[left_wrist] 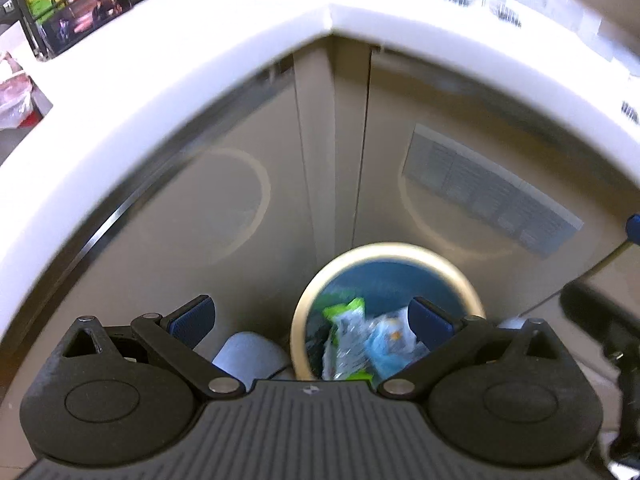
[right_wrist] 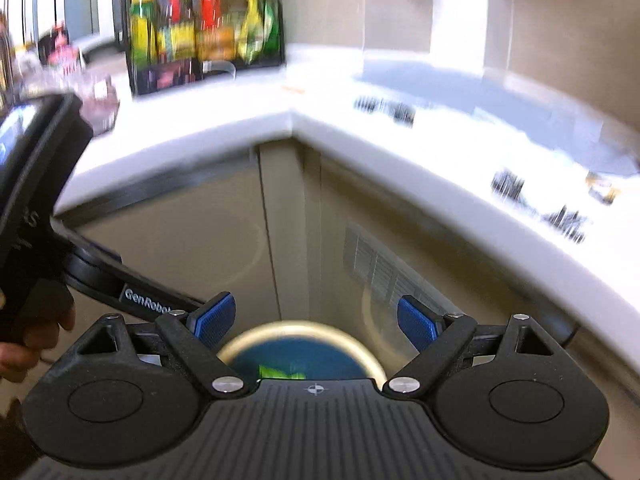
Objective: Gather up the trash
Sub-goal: 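Raise both tools back up over the counter and grey mat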
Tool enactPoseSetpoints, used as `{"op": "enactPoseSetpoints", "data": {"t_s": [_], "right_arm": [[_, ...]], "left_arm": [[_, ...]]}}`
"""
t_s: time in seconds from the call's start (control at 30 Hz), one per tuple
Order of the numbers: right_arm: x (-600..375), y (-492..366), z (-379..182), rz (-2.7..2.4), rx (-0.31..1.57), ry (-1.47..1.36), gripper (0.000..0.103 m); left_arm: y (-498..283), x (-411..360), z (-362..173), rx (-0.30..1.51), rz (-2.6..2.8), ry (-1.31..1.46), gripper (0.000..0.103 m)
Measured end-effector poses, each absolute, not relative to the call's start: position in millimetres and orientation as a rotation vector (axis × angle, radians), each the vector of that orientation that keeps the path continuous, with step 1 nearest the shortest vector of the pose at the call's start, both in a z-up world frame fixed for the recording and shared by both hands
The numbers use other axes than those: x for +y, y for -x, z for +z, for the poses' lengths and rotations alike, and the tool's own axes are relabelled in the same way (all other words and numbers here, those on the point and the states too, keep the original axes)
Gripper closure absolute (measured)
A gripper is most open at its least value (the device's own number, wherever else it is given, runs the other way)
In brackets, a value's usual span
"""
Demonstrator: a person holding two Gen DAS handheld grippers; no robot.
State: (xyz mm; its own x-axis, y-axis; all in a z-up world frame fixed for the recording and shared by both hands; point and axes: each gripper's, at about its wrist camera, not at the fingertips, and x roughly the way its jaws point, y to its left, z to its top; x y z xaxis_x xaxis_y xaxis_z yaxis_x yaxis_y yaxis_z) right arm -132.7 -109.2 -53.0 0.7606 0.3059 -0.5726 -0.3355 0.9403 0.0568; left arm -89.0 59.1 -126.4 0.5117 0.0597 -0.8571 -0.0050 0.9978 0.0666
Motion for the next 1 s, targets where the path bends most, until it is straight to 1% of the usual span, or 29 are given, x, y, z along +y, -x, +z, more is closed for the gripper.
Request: {"op": "enactPoseSetpoints", "data": {"t_s": [0.1, 0.2, 0.3, 0.47, 0.63, 0.83, 0.9, 1.0], "right_arm": [[-120, 135, -23, 0.296, 0.471, 0.064, 0.013], [-133, 129, -1, 0.206, 0.348, 0.103, 0.008], [-149, 108, 7, 0.106, 0.309, 0.14, 0.006], [-188, 62, -5, 0.005, 0.372, 0.095, 0.006], [-220, 14, -25, -0.042, 0.485, -0.029, 0.006], [-217, -44, -51, -0.019, 0.652, -0.118, 0.005], [-202, -58, -54, 0.024, 0.651, -0.122, 0.002], [-174, -84, -53, 0.119, 0.658, -0.098, 0.002]], "left_arm": [[83, 57, -98, 0.958, 0.027, -0.04, 0.0], [71, 52, -66, 0.889, -0.004, -0.011, 0.0], [51, 39, -40, 0.836, -0.052, 0.024, 0.0], [16, 6, -13, 0.785, -0.094, 0.021, 0.0], [-4, -14, -9, 0.76, -0.096, -0.018, 0.0], [-14, 9, -19, 0.796, -0.024, 0.003, 0.0], [-17, 21, -19, 0.798, 0.011, 0.015, 0.0], [-22, 41, -19, 0.799, 0.063, 0.038, 0.0]]}}
